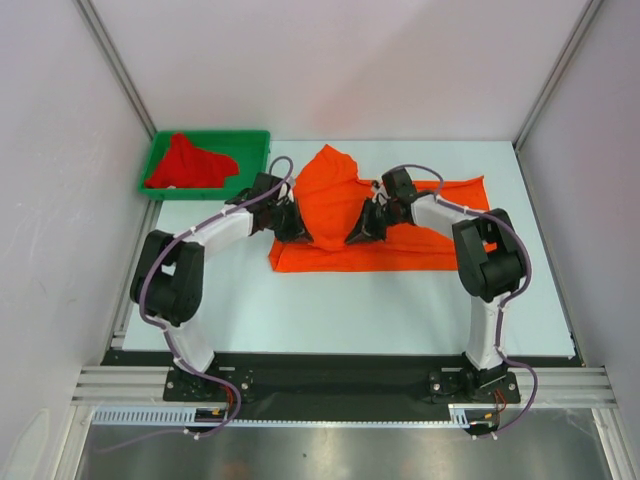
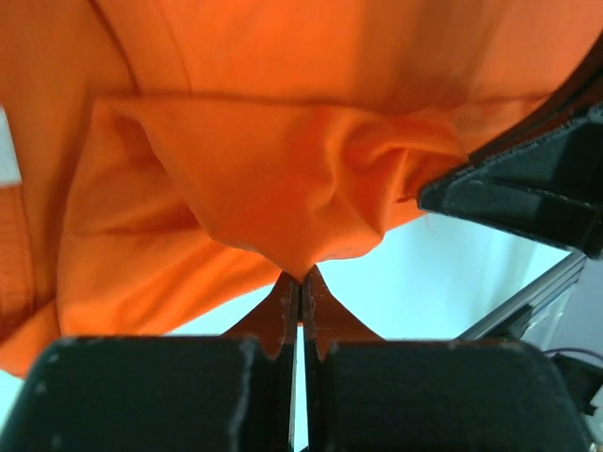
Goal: Fold and stack the t-shirts
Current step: Fold the tshirt
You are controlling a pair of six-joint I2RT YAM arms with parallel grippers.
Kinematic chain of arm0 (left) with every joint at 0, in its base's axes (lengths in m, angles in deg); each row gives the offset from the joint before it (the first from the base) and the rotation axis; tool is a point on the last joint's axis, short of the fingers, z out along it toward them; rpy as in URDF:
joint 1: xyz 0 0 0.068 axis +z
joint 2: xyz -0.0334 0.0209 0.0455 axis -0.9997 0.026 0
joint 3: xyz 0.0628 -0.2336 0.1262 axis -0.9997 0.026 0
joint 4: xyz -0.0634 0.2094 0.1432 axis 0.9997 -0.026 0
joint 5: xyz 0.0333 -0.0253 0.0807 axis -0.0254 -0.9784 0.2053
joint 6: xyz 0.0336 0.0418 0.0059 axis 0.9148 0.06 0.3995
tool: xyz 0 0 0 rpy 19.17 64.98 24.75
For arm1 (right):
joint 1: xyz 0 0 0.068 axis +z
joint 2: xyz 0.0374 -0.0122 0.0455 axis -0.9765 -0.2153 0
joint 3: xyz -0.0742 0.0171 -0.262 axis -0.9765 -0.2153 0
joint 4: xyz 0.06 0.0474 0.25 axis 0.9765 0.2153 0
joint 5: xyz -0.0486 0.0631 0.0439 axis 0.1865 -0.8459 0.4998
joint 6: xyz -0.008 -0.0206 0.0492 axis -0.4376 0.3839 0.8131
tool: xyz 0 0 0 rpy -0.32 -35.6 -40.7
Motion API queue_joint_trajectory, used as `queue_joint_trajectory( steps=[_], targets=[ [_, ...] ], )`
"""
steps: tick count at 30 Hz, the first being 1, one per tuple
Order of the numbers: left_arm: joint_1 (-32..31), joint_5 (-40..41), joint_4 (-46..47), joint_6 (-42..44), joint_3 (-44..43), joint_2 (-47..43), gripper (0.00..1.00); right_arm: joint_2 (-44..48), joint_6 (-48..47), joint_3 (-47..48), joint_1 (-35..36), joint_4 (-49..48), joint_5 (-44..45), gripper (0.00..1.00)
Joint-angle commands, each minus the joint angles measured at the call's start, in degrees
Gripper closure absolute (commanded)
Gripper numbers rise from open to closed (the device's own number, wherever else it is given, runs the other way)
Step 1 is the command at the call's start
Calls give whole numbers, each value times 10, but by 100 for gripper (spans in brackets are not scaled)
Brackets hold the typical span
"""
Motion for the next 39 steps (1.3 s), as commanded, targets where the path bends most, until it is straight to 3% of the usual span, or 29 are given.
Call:
queue_joint_trajectory(
  steps=[1, 3, 5, 7, 8, 9, 10, 12, 19, 26, 34, 39],
  targets=[
    [17, 4, -6, -9, -46, 20, 99, -39, -11, 70, -11, 16, -30, 95],
    [27, 17, -6, -9, -77, 48, 96, -72, -20, 118, -22, 17, -30, 88],
    [35, 36, -6, -6, -110, 82, 82, -96, -37, 154, -33, 37, -16, 79],
    [42, 51, -14, -2, -127, 96, 76, -119, -40, 207, -57, 66, -16, 73],
    [46, 54, -16, 2, -133, 94, 65, -113, -47, 216, -64, 91, -10, 70],
    [46, 63, -17, 19, -133, 78, 63, -93, -58, 220, -71, 107, 12, 58],
    [46, 73, -21, 29, -130, 68, 55, -80, -76, 230, -81, 127, 25, 54],
    [46, 90, -29, 56, -116, 30, 49, -59, -130, 235, -91, 202, 69, 48],
    [29, 38, -36, 73, -32, -48, 46, 78, -182, 69, -130, 224, 155, 47],
    [4, 7, -13, 69, 9, -11, 53, 127, -174, -48, -169, 183, 267, 57],
    [5, 2, -26, 85, -15, 37, 53, 112, -168, -58, -205, 169, 335, 59],
    [5, 0, -40, 96, -19, 40, 54, 42, -174, 24, -239, 130, 352, 58]
  ],
)
